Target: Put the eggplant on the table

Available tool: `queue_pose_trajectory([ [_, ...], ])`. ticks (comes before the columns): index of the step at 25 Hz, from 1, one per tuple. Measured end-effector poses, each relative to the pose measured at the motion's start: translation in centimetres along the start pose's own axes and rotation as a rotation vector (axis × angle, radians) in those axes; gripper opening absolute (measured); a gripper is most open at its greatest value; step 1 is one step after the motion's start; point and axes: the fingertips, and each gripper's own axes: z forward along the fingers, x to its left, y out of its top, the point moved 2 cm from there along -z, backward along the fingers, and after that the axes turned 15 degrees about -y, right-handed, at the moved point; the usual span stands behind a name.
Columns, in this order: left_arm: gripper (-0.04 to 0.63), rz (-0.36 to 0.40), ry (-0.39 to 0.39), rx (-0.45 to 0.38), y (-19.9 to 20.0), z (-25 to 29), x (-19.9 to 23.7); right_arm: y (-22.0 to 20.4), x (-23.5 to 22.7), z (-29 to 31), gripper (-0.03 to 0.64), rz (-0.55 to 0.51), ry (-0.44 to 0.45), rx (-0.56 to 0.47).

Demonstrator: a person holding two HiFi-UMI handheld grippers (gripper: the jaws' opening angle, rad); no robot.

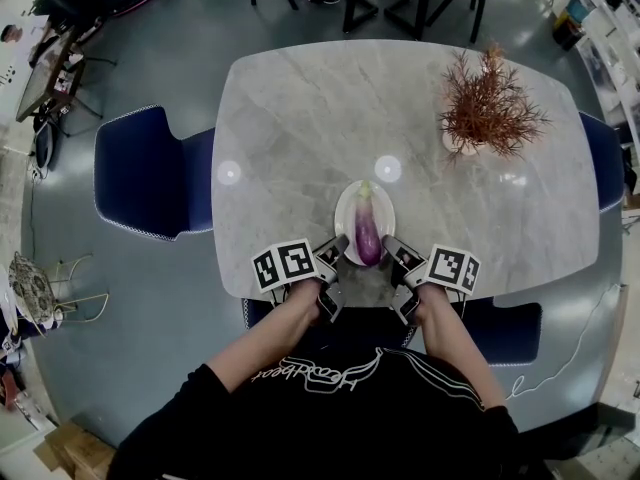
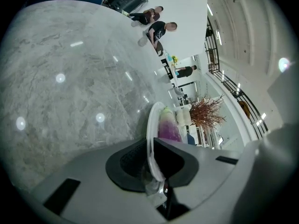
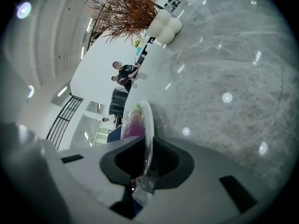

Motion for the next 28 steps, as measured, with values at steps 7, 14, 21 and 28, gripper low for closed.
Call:
queue_pose_trajectory([
  [7, 0.067, 0.023, 0.028, 0.008, -0.1, -0.5, 0.0, -0.3, 0.1, -0.5, 0.042, -0.046, -0.038, -0.007],
  [14, 0.089, 0.019, -0.002, -0.004, -0.1, -1.1, -0.5, 0.0, -0.5, -1.2, 0.103, -0.078, -0.104, -0.039],
  [21, 0.089, 0.009, -0.009, -0.008, -0.5, -2.6, -0.4, 0.9, -0.6, -3.3, 0.101, -0.044, -0.103, -0.173],
  [28, 0.084, 0.224, -0.018, -0.047, -1.3, -6.0, -3.6, 0.6, 2.0, -8.2, 0.1, -0.161, 0.052, -0.324],
])
